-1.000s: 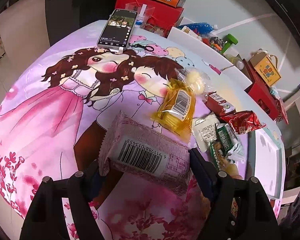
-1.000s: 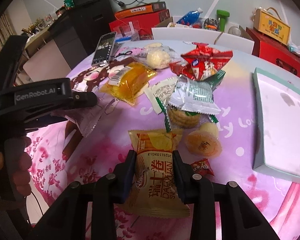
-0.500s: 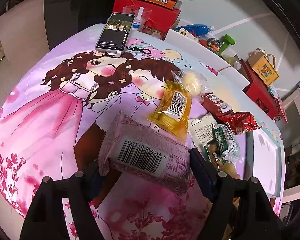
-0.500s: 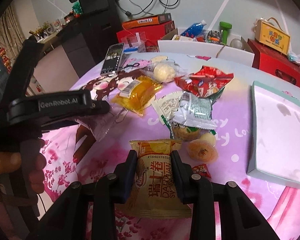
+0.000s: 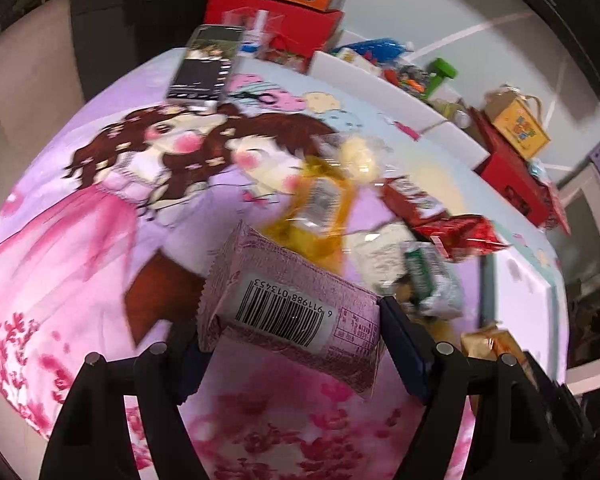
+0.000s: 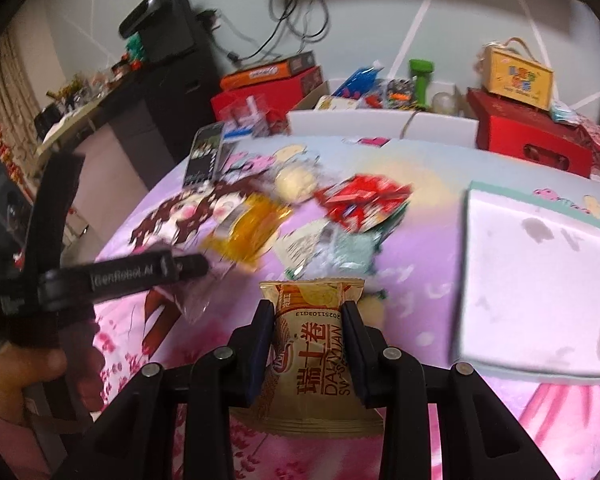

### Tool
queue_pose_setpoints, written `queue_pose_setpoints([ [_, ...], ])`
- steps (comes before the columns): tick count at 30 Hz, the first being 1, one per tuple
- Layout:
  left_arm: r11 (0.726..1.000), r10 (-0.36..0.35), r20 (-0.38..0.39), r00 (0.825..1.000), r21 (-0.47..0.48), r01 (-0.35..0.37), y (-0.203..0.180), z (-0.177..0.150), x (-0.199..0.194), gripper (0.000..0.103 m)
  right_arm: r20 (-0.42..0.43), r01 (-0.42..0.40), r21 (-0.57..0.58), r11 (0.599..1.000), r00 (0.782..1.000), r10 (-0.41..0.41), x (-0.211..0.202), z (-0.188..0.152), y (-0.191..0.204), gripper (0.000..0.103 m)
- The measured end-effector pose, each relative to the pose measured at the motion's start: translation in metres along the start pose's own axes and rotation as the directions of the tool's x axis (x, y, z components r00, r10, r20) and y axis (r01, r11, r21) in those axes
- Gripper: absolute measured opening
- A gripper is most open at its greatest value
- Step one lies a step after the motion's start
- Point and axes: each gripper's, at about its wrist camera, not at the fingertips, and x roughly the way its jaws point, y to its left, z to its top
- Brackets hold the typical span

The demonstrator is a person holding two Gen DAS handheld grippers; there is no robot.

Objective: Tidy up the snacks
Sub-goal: 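Carry both snacks into the white tray and open both tools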

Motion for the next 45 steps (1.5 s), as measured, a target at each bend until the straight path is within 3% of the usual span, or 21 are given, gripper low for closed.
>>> queue_pose_setpoints([
  [7, 0.993, -0.059, -0.023, 0.998, 0.099, 0.061, -0.051, 0.005, 0.001, 0.079, 0.068, 0.124, 0.096, 0.988, 0.989, -0.131, -0.022, 0.027, -0.047, 0.037],
  [12, 0.974, -0.122, -0.012, 0.992, 0.193, 0.122, -0.102, 0.015, -0.002, 0.079, 0.077, 0.205, 0.194, 0.959, 0.972, -0.223, -0.030, 0.045, -0.096, 0.037],
  [19, 0.913, -0.211, -0.069, 0.975, 0.342, 0.222, -0.193, 0.020, 0.017, 0.079, 0.032, 0.304, 0.331, 0.893, 0.942, -0.333, -0.020, 0.048, -0.175, 0.037],
  [26, 0.855, -0.265, -0.150, 0.953, 0.420, 0.304, -0.266, 0.017, 0.061, 0.079, -0.002, 0.368, 0.430, 0.824, 0.914, -0.407, -0.009, 0.046, -0.241, 0.037],
  [29, 0.843, -0.247, -0.182, 0.952, 0.444, 0.303, -0.288, 0.015, 0.086, 0.079, -0.012, 0.398, 0.430, 0.810, 0.900, -0.436, -0.003, 0.040, -0.255, 0.037],
  [34, 0.826, -0.247, -0.210, 0.946, 0.465, 0.319, -0.311, 0.011, 0.113, 0.079, -0.027, 0.397, 0.487, 0.778, 0.897, -0.441, 0.002, 0.030, -0.281, 0.037],
  [40, 0.823, -0.226, -0.223, 0.948, 0.477, 0.308, -0.326, 0.012, 0.136, 0.079, -0.044, 0.426, 0.502, 0.753, 0.882, -0.470, 0.003, 0.024, -0.294, 0.037],
  [45, 0.831, -0.179, -0.212, 0.961, 0.491, 0.263, -0.329, 0.011, 0.141, 0.080, -0.046, 0.430, 0.512, 0.743, 0.878, -0.477, 0.000, 0.025, -0.296, 0.038],
])
